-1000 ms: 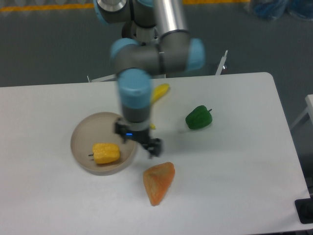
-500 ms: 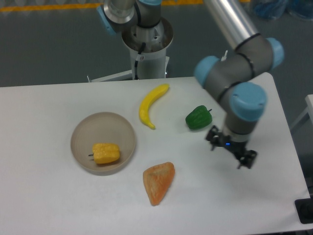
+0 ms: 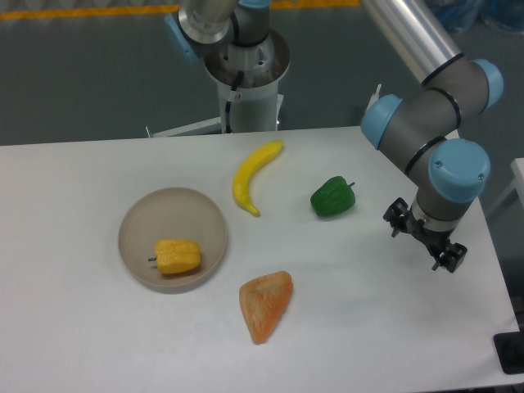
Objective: Place the yellow pepper on the plate
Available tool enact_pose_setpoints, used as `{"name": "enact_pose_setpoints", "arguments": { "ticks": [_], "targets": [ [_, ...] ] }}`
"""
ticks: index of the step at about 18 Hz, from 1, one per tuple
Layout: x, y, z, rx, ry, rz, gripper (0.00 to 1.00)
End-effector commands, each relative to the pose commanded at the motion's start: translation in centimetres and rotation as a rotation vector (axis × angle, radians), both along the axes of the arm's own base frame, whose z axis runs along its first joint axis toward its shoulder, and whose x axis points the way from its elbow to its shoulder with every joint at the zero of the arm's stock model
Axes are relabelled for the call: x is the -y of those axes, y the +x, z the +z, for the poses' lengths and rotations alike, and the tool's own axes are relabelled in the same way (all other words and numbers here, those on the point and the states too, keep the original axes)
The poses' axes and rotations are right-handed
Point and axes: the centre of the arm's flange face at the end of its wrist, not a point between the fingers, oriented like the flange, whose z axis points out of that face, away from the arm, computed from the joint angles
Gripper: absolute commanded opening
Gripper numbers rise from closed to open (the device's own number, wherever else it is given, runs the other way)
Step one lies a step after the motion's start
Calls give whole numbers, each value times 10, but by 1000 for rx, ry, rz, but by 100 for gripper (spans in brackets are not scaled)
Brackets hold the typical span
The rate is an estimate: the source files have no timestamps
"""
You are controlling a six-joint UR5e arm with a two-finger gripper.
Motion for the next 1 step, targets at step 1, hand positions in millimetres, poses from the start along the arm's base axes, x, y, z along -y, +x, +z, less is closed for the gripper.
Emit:
{"name": "enact_pose_setpoints", "arguments": {
  "ticks": [1],
  "targets": [
    [0, 0, 0, 0, 0, 2, 100]
  ]
}}
